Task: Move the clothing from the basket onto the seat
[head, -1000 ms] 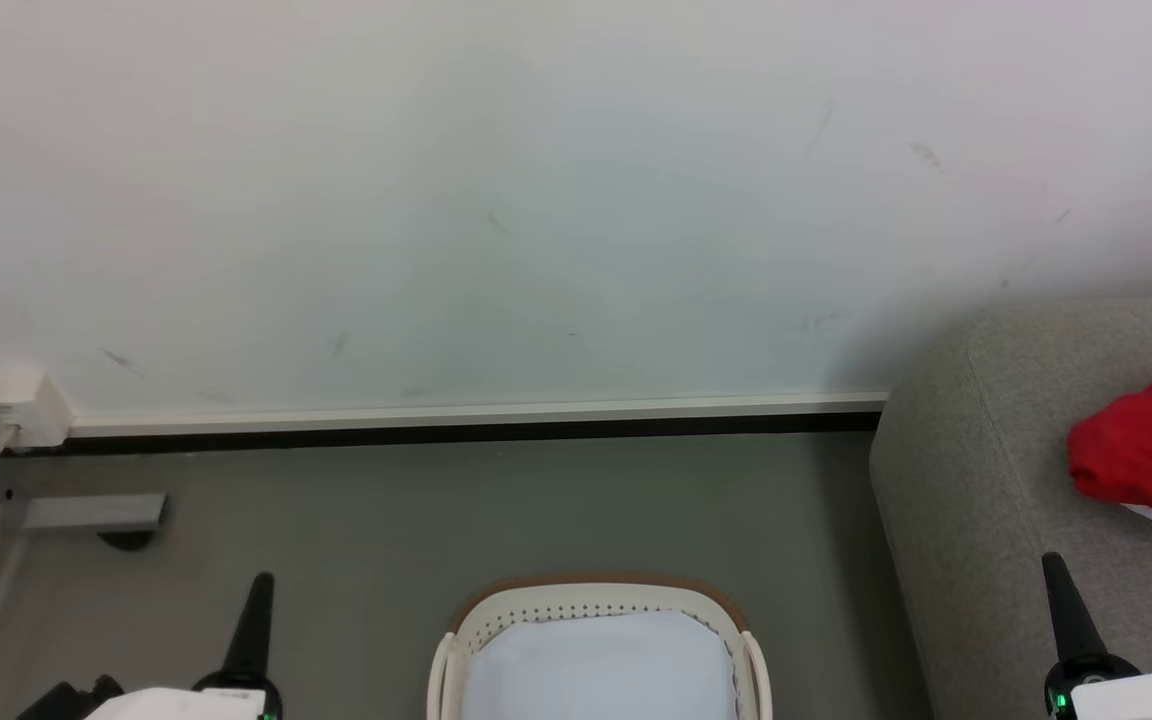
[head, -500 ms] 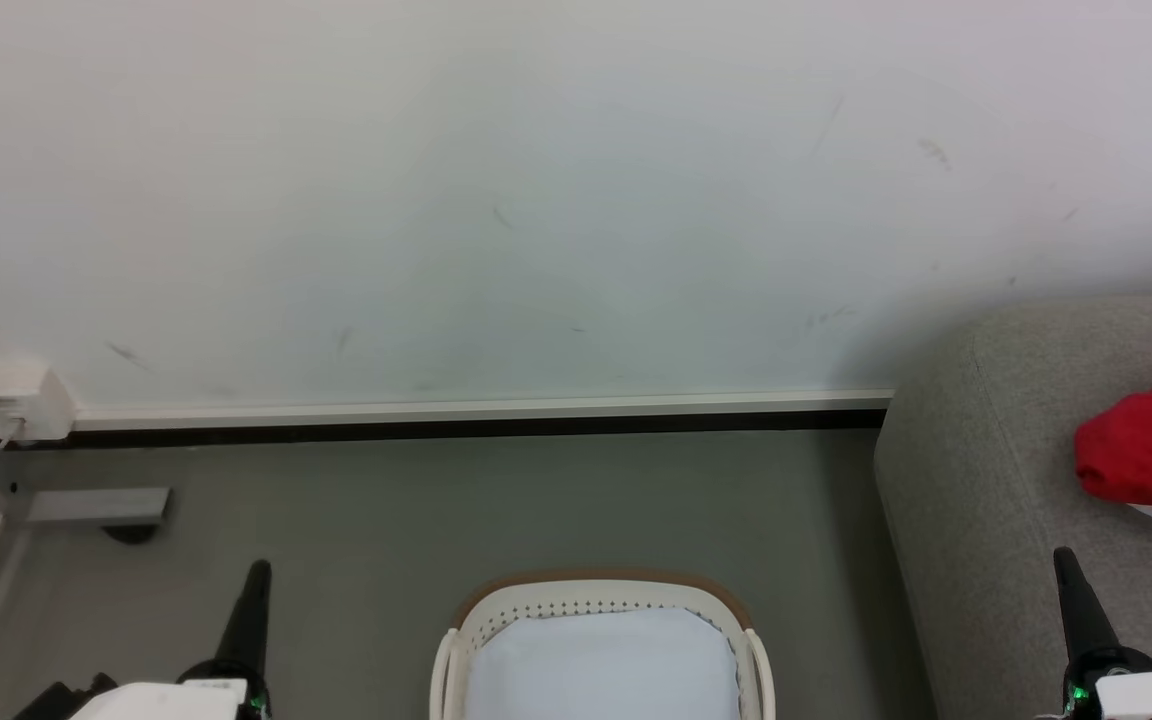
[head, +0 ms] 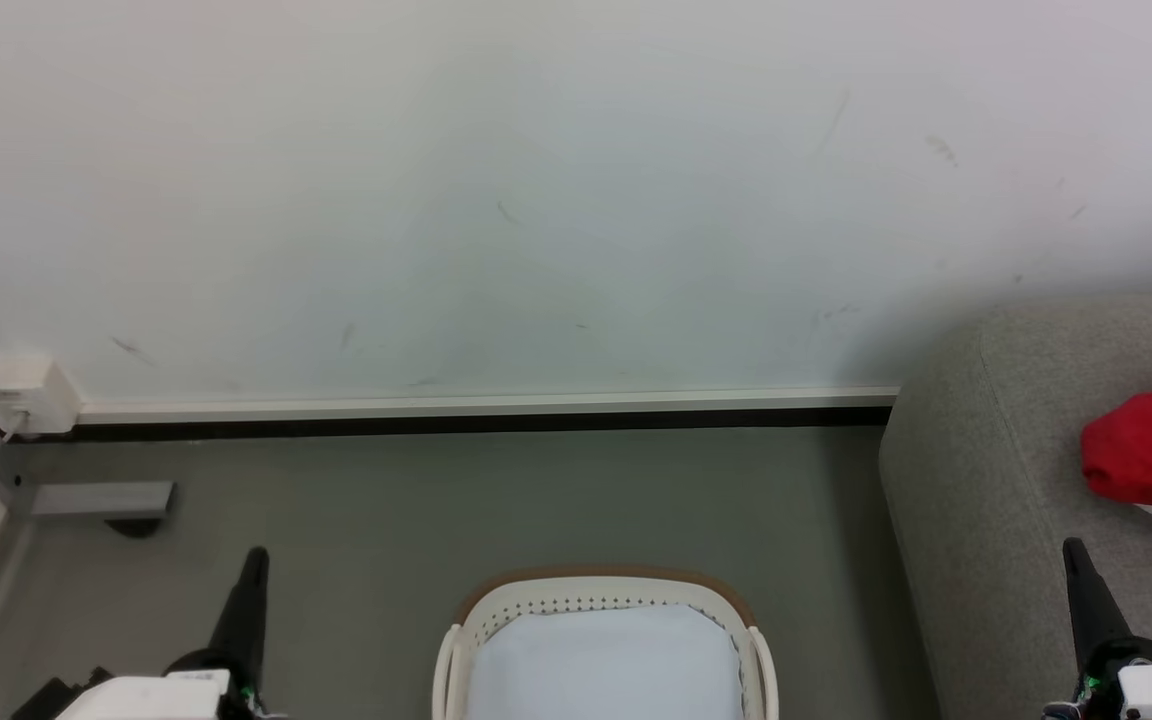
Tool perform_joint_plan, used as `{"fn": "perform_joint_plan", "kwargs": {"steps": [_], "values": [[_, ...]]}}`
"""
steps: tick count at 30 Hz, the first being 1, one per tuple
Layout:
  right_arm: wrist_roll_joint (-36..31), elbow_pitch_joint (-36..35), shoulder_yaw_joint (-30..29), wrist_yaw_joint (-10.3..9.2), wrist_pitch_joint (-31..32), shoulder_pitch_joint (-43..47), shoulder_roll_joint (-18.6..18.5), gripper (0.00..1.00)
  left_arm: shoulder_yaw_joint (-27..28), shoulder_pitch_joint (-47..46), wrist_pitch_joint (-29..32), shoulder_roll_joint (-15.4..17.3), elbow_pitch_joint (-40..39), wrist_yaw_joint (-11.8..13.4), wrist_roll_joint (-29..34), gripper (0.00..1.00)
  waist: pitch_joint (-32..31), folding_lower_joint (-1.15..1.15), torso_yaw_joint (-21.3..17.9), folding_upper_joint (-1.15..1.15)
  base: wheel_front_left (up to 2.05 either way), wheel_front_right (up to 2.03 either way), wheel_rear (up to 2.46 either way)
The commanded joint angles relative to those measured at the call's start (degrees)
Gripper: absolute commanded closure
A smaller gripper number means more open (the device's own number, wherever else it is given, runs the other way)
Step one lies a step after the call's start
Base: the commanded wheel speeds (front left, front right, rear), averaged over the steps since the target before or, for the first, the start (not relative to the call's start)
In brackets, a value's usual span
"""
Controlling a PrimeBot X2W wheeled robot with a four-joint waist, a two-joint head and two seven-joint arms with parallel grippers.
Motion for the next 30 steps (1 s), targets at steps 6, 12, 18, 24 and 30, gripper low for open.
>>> {"fn": "perform_joint_plan", "kwargs": {"steps": [6,12,18,24,30], "values": [[2.7,-0.6,-1.0,-0.09,0.9,-0.6,0.2,1.0,0.4,-0.8,0.8,0.5,-0.5,-0.4,-3.3,1.0,0.1,0.0,0.1,0.0,0.0,0.0,0.0],[4.7,-0.7,-1.5,-0.09,1.5,-0.8,0.4,1.0,0.6,-0.9,1.4,0.5,-0.7,-0.5,-5.5,1.0,0.3,0.0,0.3,0.0,0.0,0.0,0.0],[6.3,-0.8,-2.1,-0.1,1.9,-1.0,0.5,1.0,0.8,-1.0,2.0,0.5,-0.8,-0.6,-7.9,1.0,0.4,0.0,0.4,0.0,0.0,0.0,0.0],[6.0,-0.7,-2.0,-0.1,2.0,-1.0,0.5,1.0,0.7,-1.0,2.0,0.5,-0.8,-0.6,-7.7,1.0,0.4,0.0,0.4,0.0,0.0,0.0,0.0],[6.0,-0.7,-2.1,-0.1,2.0,-1.0,0.5,1.0,0.7,-1.0,2.0,0.5,-0.8,-0.6,-7.7,1.0,0.4,0.0,0.4,0.0,0.0,0.0,0.0]]}}
